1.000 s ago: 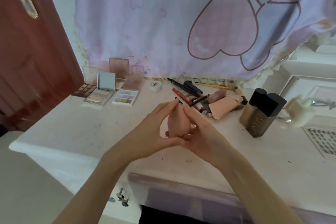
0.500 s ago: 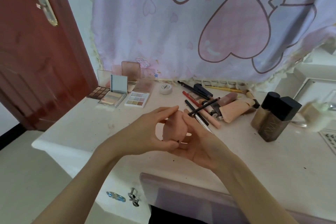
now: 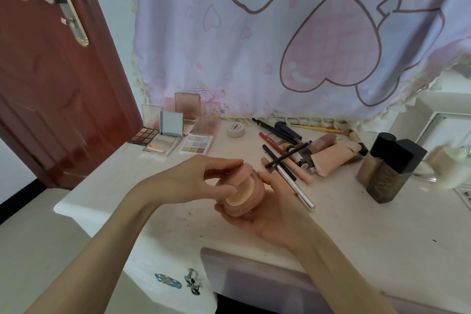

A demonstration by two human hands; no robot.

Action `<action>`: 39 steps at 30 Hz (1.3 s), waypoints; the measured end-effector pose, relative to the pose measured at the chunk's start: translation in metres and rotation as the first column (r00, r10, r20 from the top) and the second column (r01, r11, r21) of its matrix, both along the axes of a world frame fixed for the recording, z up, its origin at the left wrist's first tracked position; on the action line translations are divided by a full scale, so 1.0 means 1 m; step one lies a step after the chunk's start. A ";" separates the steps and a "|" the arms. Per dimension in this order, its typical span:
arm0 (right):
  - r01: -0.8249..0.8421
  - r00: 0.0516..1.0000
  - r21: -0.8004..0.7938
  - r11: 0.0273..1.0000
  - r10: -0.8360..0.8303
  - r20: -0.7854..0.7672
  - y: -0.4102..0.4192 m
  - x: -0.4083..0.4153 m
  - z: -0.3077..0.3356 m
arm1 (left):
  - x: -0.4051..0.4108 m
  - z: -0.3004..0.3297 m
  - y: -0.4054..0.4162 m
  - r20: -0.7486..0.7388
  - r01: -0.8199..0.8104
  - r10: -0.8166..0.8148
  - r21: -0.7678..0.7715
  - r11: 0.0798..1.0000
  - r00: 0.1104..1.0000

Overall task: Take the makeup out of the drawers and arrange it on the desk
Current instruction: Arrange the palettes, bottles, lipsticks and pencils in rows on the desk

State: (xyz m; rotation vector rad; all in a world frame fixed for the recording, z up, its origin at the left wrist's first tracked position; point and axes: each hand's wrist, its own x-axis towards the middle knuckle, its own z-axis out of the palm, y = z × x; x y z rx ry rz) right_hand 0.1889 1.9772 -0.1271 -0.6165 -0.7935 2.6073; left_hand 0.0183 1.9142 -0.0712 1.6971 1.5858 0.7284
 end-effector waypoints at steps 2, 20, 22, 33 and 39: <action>-0.014 1.000 -0.064 0.998 0.013 -0.014 0.000 -0.001 0.000 | 0.000 0.001 0.002 0.031 -0.027 0.026 0.017 1.000 0.999; 0.110 0.985 0.107 0.988 -0.123 0.123 -0.011 -0.037 -0.006 | -0.021 0.006 0.019 -0.153 -0.106 0.153 0.278 0.955 0.976; 0.077 0.983 0.173 0.982 -0.103 0.149 -0.012 -0.045 -0.006 | -0.030 0.008 0.018 -0.179 -0.139 0.196 0.287 0.948 0.964; -0.208 0.943 0.369 0.906 0.086 0.322 -0.020 -0.133 -0.004 | -0.115 0.009 0.002 -0.344 -0.333 0.407 0.256 0.908 0.846; -0.300 0.887 0.462 0.834 0.065 0.458 -0.024 -0.193 -0.007 | -0.173 0.002 -0.008 -0.431 -0.413 0.488 0.261 0.873 0.759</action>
